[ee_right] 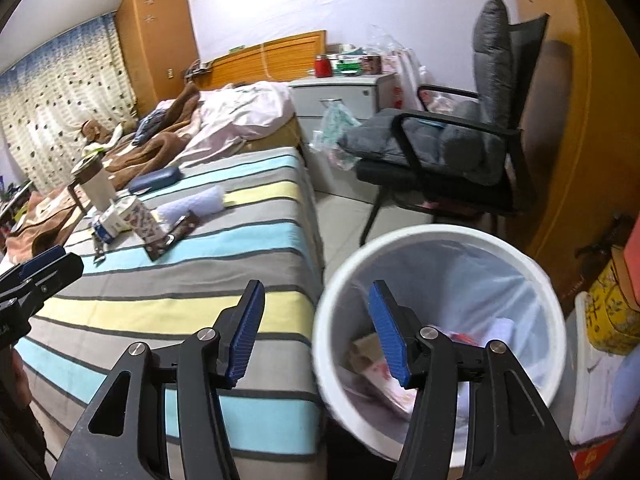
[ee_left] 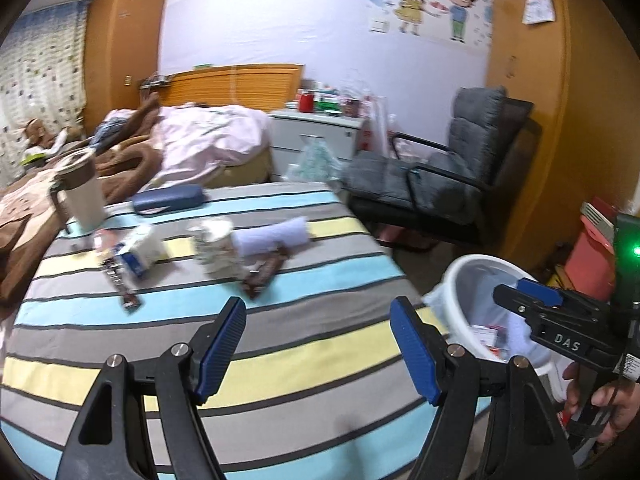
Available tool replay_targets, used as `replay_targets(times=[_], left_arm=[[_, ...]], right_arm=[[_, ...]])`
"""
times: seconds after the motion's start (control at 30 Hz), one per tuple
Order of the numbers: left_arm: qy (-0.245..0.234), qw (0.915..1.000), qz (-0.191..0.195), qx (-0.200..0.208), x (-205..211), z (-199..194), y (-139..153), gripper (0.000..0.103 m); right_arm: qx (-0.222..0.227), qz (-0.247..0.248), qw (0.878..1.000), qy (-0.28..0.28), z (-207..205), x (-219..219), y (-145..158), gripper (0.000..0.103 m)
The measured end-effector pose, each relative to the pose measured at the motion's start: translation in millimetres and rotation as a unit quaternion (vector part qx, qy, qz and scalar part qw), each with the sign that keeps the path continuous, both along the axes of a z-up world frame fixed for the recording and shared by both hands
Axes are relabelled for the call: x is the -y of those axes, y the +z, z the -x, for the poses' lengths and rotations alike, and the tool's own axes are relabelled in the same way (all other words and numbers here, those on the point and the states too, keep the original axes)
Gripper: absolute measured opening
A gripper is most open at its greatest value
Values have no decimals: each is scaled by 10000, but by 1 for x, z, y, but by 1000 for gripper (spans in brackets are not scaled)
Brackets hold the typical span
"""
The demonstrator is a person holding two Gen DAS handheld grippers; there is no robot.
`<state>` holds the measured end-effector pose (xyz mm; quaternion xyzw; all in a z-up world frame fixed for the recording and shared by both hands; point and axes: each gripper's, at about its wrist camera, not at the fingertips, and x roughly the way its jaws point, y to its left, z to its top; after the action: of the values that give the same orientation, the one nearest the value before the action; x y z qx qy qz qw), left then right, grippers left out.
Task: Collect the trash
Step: 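Move both open tools back over the bed toward the cups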
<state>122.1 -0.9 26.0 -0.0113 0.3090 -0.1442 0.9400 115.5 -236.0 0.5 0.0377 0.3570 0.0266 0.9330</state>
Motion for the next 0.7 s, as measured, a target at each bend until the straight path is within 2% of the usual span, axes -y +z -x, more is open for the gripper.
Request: replay_targets(times=[0.33, 0.7], left_arm=[[751, 9971, 68, -82, -68, -12, -9, 77], [1222, 9922, 33, -233, -123, -31, -22, 77]], right_arm=[[-178, -86, 9983, 545, -21, -45, -7, 59], [-267, -47, 9927, 1172, -45, -93, -16, 59]])
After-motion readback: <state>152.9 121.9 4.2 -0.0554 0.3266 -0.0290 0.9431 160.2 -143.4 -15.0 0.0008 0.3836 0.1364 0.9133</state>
